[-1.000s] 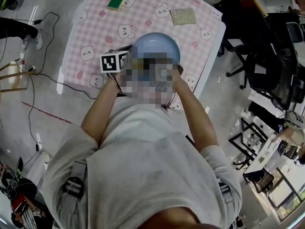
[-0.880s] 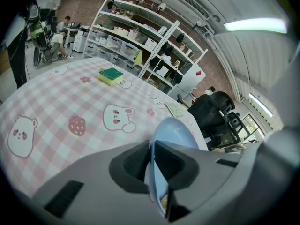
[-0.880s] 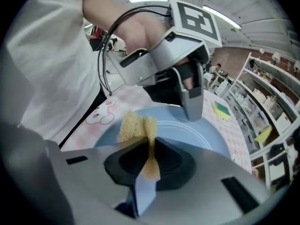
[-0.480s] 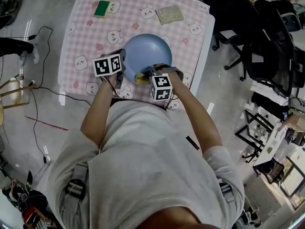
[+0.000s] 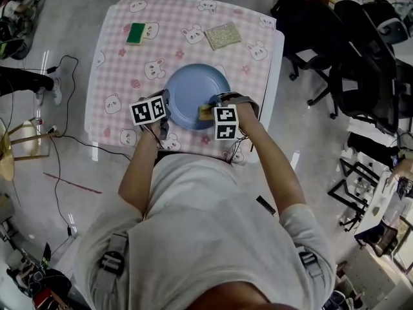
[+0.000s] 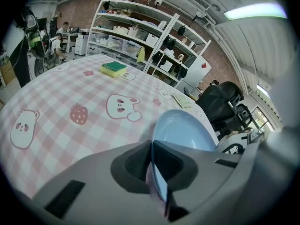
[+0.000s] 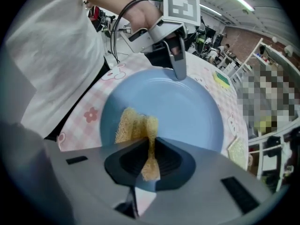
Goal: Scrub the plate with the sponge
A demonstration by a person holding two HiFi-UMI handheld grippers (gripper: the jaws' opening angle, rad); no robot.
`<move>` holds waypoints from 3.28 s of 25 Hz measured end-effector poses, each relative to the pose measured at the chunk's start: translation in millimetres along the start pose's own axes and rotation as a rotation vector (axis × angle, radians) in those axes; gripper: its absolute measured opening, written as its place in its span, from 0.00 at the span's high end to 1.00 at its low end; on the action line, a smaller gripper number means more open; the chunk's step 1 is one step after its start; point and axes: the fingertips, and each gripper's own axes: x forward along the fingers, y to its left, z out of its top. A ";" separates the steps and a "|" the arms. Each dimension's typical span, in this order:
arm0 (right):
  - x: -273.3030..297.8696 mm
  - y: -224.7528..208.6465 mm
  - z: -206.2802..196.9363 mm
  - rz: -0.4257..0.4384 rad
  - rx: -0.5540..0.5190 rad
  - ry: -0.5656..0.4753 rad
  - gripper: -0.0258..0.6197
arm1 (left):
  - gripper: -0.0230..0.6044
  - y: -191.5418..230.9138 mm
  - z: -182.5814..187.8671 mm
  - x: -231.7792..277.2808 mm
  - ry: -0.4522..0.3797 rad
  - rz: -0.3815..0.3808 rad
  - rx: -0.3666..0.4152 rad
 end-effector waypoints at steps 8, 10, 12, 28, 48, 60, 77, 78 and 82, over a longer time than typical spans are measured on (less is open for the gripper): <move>-4.3 -50.4 -29.6 -0.150 0.081 0.024 0.89 | 0.91 -1.9 -2.4 -1.6 -0.052 0.102 0.001; -6.1 -48.9 -25.6 -0.164 0.132 -0.013 0.89 | 0.87 -5.9 -5.4 -13.4 -0.075 0.133 -0.002; -11.1 -56.7 -17.4 -0.174 0.204 -0.087 0.89 | 0.76 -11.1 6.8 -25.9 -0.122 0.144 0.013; -125.8 -74.7 -11.8 -0.477 0.981 -0.591 0.89 | 0.94 -99.2 14.2 -91.2 -0.282 -0.025 0.269; -163.1 22.1 63.4 -0.734 1.044 -0.607 0.89 | 0.94 -105.3 -43.1 -176.6 -0.345 -0.214 0.377; -266.0 -16.5 76.9 -0.836 0.928 -0.806 0.89 | 0.94 -182.6 23.3 -251.1 -0.615 -0.198 0.438; -402.8 -33.1 74.9 -1.037 0.828 -0.984 0.89 | 0.94 -237.1 75.8 -340.4 -0.865 -0.148 0.554; -402.4 -32.9 75.2 -1.038 0.827 -0.981 0.89 | 0.94 -236.4 75.2 -339.8 -0.861 -0.145 0.554; -398.9 -32.2 77.1 -1.036 0.822 -0.970 0.89 | 0.94 -229.1 74.2 -337.6 -0.856 -0.124 0.550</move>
